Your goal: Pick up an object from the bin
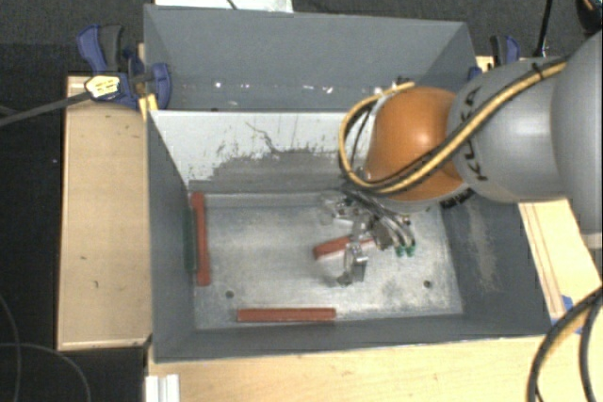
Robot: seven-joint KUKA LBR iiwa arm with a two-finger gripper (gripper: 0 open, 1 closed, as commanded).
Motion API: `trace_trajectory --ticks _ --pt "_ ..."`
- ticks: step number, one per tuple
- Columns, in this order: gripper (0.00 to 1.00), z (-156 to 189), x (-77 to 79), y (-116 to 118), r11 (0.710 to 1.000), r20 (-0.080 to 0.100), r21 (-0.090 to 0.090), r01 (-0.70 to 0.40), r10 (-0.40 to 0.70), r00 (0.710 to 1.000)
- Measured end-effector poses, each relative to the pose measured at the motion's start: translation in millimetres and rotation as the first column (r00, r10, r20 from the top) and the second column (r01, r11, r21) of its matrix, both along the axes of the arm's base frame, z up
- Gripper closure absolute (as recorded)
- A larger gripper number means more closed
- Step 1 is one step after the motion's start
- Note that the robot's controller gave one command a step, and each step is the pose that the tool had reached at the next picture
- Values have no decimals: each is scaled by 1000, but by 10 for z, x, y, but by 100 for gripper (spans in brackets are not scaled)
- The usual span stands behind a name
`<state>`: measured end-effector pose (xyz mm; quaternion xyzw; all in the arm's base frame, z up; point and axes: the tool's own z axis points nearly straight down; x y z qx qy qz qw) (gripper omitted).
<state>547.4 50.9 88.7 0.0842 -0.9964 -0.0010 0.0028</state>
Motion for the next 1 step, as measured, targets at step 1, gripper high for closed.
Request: trace_trajectory --ticks 1 --pt "0 -193 254 -65 1000 10 -1 -7 7 1000"
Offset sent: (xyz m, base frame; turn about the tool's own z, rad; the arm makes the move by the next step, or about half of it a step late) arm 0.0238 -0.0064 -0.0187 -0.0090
